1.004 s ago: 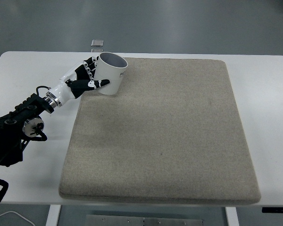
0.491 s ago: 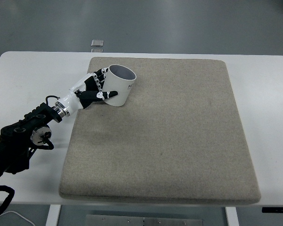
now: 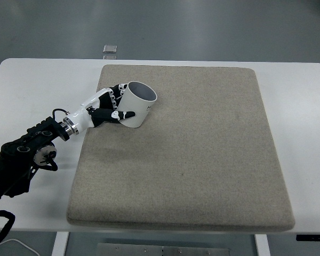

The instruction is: Upright white cup

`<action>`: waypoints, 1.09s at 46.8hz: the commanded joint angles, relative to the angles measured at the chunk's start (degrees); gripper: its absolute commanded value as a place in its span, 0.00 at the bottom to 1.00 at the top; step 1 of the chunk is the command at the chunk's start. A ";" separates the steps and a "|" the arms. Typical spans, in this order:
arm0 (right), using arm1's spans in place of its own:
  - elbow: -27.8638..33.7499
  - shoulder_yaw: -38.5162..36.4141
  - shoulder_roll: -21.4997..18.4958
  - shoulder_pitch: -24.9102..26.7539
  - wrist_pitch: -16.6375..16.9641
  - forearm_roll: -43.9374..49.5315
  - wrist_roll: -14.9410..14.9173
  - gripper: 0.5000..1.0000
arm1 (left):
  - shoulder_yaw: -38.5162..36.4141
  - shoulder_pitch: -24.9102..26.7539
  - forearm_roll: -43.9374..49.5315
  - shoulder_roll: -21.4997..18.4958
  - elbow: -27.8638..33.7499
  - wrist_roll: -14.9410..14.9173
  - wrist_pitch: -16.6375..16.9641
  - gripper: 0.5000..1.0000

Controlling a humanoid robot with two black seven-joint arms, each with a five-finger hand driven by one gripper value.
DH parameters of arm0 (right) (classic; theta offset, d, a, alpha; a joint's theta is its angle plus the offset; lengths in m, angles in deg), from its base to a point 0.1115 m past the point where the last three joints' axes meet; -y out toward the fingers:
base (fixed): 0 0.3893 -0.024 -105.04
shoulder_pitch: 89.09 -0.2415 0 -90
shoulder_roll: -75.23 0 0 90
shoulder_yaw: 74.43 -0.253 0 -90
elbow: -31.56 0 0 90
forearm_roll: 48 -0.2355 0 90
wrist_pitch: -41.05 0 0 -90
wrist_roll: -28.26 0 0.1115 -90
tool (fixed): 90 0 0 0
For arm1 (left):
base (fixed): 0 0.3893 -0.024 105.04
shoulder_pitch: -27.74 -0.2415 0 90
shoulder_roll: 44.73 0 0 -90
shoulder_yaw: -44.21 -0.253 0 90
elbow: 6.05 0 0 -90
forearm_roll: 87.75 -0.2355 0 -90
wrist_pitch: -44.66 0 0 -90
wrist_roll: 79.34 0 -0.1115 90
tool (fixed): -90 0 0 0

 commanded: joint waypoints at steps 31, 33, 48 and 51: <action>-0.08 0.00 0.00 0.00 0.00 0.00 0.00 0.86 | 4.06 1.75 0.48 -0.81 0.92 0.01 0.02 0.99; 0.01 0.00 0.00 0.00 0.00 0.00 0.00 0.86 | 4.76 2.01 0.48 -0.81 0.92 0.01 0.02 0.99; 0.01 0.00 0.00 0.00 0.00 0.00 0.00 0.86 | 5.12 5.44 4.25 -3.27 1.00 0.01 0.02 0.99; -0.08 0.00 0.00 0.00 0.00 0.00 0.00 0.86 | 5.03 5.97 4.43 -3.19 0.92 0.01 0.02 0.99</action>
